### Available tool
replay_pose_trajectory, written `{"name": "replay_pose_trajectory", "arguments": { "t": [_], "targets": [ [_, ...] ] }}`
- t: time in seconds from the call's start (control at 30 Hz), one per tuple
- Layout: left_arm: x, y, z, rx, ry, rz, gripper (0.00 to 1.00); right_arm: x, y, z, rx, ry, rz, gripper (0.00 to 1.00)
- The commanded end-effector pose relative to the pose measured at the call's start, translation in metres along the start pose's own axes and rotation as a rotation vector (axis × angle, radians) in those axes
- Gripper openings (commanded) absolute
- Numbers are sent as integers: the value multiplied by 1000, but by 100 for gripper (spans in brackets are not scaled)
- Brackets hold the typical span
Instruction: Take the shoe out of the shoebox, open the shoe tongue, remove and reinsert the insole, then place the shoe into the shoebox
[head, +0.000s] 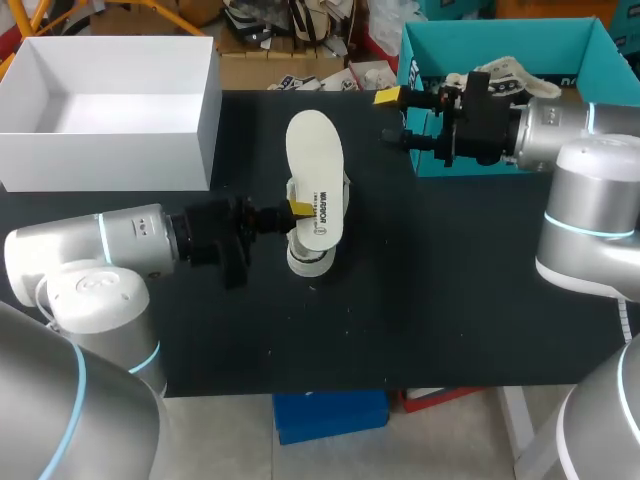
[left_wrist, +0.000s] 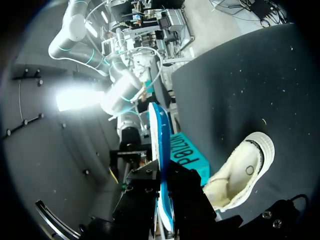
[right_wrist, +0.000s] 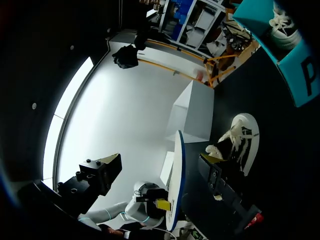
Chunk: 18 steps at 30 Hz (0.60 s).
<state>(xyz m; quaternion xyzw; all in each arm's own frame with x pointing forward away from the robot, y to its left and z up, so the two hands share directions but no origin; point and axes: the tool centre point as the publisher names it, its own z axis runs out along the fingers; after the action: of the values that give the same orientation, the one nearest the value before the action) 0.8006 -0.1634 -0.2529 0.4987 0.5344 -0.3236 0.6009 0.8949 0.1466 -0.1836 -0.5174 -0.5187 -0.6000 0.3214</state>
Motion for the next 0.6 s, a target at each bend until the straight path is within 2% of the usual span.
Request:
{"name": "replay_pose_trajectory", "arguments": {
  "t": [0.03, 0.27, 0.6],
  "targets": [
    [0, -1, 1, -4, 4, 2, 0, -13, 4, 7, 95, 34, 13, 100],
    [0, -1, 1, -4, 4, 2, 0, -27, -4, 18, 253, 106, 90, 100],
    [0, -1, 1, -4, 4, 2, 0, -32, -13, 23, 357, 77, 138, 100]
  ]
}}
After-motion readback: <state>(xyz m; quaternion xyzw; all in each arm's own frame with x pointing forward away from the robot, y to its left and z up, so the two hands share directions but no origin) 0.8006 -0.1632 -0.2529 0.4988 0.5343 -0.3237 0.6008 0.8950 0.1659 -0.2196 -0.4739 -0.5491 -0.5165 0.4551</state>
